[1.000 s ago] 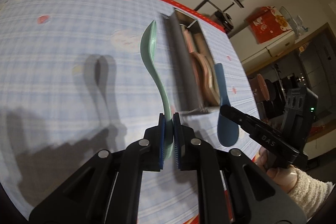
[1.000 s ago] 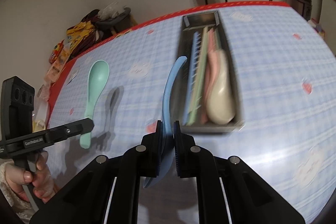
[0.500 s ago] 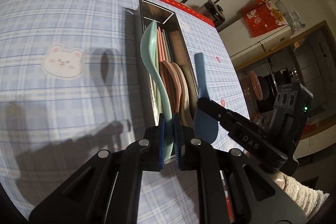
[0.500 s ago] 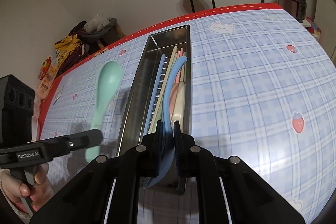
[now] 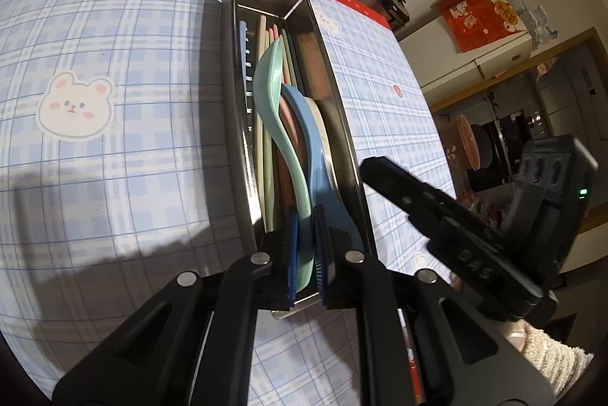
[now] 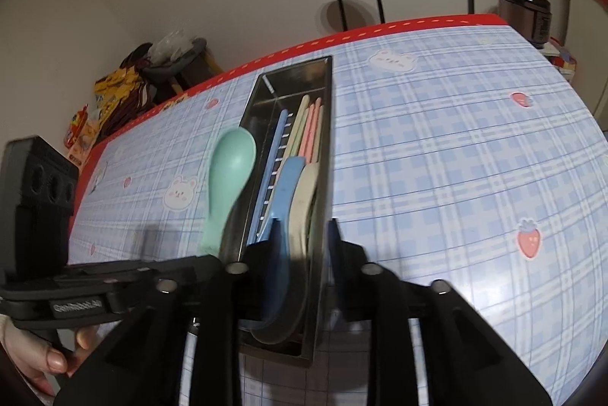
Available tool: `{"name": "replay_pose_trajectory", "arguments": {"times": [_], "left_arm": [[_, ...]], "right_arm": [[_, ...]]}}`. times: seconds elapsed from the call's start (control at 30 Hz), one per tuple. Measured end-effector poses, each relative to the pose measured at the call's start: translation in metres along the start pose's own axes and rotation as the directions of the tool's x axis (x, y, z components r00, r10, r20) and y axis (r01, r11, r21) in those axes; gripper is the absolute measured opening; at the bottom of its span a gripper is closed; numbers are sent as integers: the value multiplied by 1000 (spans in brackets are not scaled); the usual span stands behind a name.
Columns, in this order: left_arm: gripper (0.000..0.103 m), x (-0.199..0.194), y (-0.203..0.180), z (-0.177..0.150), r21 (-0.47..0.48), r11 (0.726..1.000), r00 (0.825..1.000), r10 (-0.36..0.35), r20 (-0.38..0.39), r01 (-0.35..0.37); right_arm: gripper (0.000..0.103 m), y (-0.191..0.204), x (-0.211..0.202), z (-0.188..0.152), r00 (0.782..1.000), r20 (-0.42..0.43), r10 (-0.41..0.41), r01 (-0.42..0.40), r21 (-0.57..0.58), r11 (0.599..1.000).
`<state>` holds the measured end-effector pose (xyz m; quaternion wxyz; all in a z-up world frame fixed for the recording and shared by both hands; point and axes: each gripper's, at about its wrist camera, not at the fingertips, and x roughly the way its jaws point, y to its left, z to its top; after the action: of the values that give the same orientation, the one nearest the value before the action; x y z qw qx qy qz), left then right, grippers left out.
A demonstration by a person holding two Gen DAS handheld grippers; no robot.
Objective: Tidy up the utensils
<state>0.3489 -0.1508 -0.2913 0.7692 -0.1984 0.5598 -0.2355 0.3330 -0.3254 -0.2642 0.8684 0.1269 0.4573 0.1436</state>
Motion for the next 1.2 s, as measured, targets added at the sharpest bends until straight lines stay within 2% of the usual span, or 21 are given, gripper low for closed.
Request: {"name": "replay_pose_trajectory", "arguments": {"times": [0.07, 0.2, 0.33, 0.37, 0.43, 0.47, 0.5, 0.6, 0.63, 0.67, 0.83, 1.0, 1.1, 1.2], "left_arm": [[17, 0, -4, 1, 17, 1000, 1000, 14, 5, -14], [31, -10, -8, 6, 34, 999, 999, 22, 36, -23], [52, -35, -5, 4, 37, 998, 996, 43, 78, -46], [56, -43, -3, 3, 38, 998, 995, 50, 91, -53], [73, -60, 0, -1, 40, 997, 991, 63, 114, -68], [77, -71, 2, -3, 42, 996, 988, 77, 135, -83], [83, -80, 4, -5, 43, 995, 985, 85, 150, -92], [87, -109, 9, -13, 45, 992, 978, 108, 181, -118], [94, -119, 12, -15, 44, 991, 975, 116, 189, -126], [96, -127, 12, -16, 42, 991, 973, 119, 198, -130], [97, -176, 20, -32, 51, 983, 956, 158, 248, -176], [97, -232, 15, -52, 130, 965, 934, 181, 307, -229], [97, -266, 7, -68, 192, 930, 903, 231, 363, -315], [97, -297, -1, -82, 212, 904, 877, 266, 400, -371]], "right_arm": [[46, -2, -6, 0, 1000, 11, -8, 8, 14, 1000], [63, -5, -20, -1, 999, 30, -23, 22, 37, 999], [86, -4, -36, -4, 998, 40, -47, 45, 54, 998], [89, -3, -40, -4, 998, 41, -55, 53, 57, 997], [94, 1, -48, -5, 997, 38, -67, 64, 62, 996], [97, 3, -52, -6, 997, 36, -72, 70, 63, 996], [97, 6, -58, -5, 996, 36, -78, 75, 64, 995], [97, 16, -74, -5, 993, 53, -101, 98, 60, 993], [97, 21, -79, -4, 992, 61, -112, 108, 57, 992], [97, 27, -87, -3, 990, 71, -124, 120, 51, 991], [97, 56, -118, -1, 978, 114, -177, 177, 8, 984], [97, 99, -155, -2, 965, 155, -209, 223, -80, 971], [97, 127, -179, -7, 956, 182, -229, 255, -139, 957], [97, 155, -199, -14, 947, 192, -256, 292, -192, 937]]}}
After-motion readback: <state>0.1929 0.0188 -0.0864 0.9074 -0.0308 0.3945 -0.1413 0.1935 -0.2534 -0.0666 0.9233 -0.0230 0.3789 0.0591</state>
